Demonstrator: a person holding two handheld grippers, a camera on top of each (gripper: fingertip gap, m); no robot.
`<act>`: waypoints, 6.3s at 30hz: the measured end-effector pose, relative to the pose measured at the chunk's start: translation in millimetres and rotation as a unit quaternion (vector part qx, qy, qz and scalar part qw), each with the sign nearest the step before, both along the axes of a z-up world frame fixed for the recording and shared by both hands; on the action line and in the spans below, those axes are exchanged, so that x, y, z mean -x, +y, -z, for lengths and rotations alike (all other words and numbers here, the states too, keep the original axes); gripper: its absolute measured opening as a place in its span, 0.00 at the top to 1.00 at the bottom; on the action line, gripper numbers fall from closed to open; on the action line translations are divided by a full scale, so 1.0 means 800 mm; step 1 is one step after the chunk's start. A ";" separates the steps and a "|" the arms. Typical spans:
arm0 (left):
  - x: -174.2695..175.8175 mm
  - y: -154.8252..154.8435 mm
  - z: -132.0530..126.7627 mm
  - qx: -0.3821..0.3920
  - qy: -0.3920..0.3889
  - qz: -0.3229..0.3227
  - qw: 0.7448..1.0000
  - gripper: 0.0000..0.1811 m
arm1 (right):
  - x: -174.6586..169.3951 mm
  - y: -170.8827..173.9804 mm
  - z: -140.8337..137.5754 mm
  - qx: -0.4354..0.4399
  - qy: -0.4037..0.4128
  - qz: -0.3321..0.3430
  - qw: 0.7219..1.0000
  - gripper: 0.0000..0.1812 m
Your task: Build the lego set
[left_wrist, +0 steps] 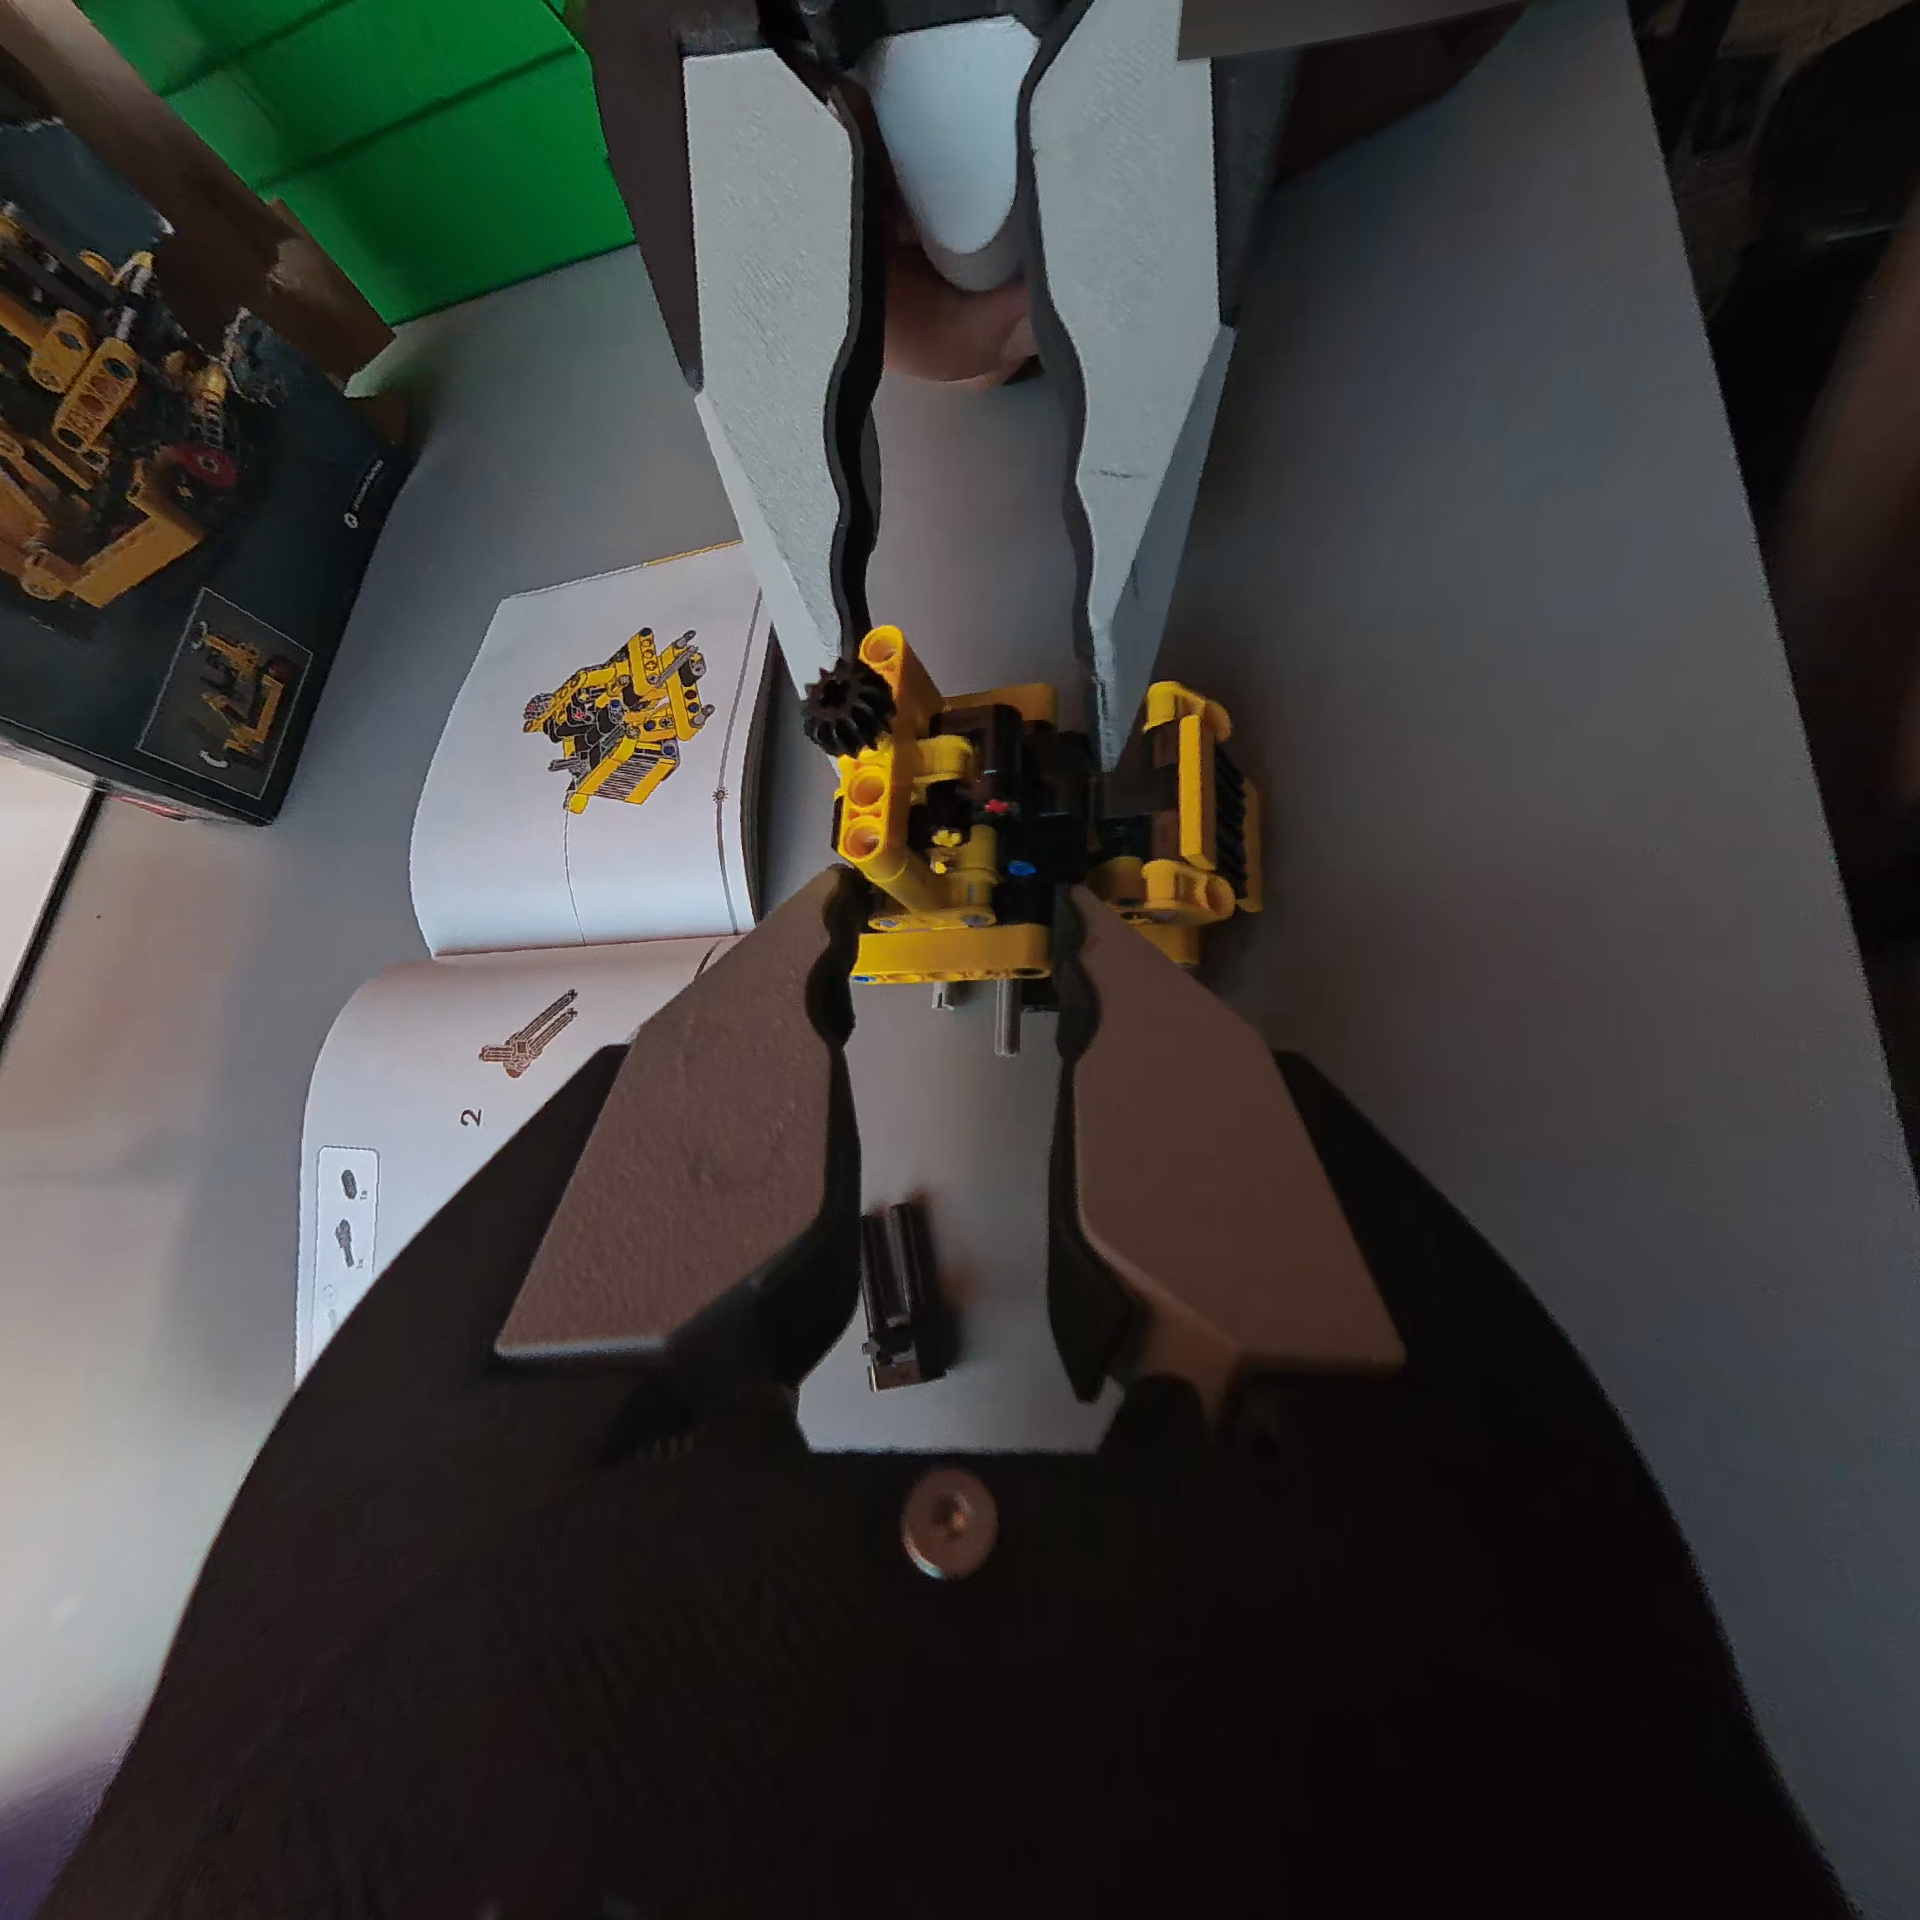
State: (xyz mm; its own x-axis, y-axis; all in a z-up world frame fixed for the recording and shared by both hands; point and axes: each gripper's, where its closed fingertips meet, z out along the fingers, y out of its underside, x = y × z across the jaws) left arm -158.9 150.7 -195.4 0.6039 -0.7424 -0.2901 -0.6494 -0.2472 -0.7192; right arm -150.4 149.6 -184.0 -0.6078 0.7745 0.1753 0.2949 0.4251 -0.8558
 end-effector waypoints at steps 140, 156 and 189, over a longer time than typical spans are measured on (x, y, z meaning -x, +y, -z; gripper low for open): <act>0.002 0.014 0.003 -0.025 -0.001 -0.047 0.999 0.82 | 0.003 0.012 0.006 0.003 -0.023 0.027 0.999 0.80; -0.001 0.016 0.004 -0.049 0.027 -0.044 0.997 0.82 | -0.003 0.013 -0.004 0.064 -0.036 0.013 0.997 0.79; 0.002 0.017 0.004 -0.051 0.031 -0.056 0.997 0.82 | -0.010 0.005 -0.008 -0.280 0.149 0.001 0.949 0.98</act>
State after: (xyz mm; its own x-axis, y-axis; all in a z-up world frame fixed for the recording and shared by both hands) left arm -160.9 164.7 -198.8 0.6595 -0.6366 -0.3997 -0.6656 -0.2476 -0.7040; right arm -142.1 153.6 -177.5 -0.4653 0.5113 0.7225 0.0772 0.8366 -0.5423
